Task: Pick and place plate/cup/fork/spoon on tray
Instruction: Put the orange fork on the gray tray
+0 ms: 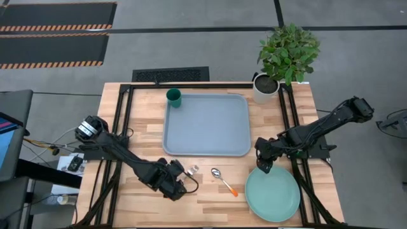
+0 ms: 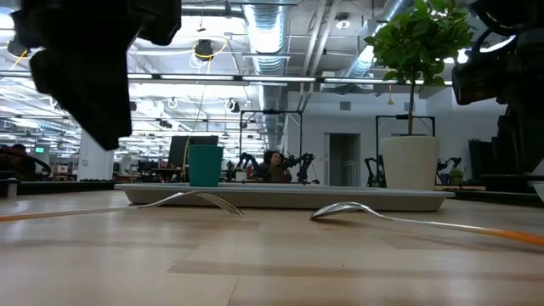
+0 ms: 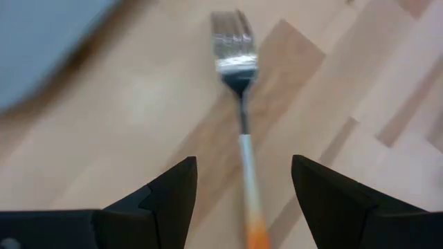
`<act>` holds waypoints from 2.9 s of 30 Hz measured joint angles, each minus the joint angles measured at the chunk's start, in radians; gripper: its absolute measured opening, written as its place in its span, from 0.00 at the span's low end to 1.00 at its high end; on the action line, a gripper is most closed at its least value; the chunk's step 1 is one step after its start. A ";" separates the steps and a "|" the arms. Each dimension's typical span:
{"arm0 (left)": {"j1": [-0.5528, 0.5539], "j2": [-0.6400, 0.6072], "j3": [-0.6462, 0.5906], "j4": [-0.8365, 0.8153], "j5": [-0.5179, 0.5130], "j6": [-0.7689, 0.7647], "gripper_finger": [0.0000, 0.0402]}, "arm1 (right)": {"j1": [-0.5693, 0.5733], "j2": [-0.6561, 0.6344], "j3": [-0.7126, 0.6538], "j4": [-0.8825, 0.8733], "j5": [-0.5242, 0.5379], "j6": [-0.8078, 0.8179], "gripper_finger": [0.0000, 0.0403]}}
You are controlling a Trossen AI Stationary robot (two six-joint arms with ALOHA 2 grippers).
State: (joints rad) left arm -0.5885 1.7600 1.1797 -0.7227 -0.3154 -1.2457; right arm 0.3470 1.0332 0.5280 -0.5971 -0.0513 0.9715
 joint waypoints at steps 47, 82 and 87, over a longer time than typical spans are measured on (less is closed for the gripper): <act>0.040 -0.039 -0.002 0.034 0.157 0.087 0.01 | -0.002 -0.056 0.000 0.358 -0.081 0.024 0.30; 0.361 -0.396 -0.156 0.862 0.343 0.342 0.02 | -0.036 -0.107 0.266 0.601 -0.001 -0.245 0.30; 0.448 -0.393 -0.412 1.232 0.413 0.198 0.02 | -0.013 -0.107 0.298 0.443 0.066 -0.235 0.30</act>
State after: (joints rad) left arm -0.1400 1.3671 0.7677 0.5090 0.0974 -1.0481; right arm 0.3344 0.9263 0.8262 -0.1537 0.0146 0.7362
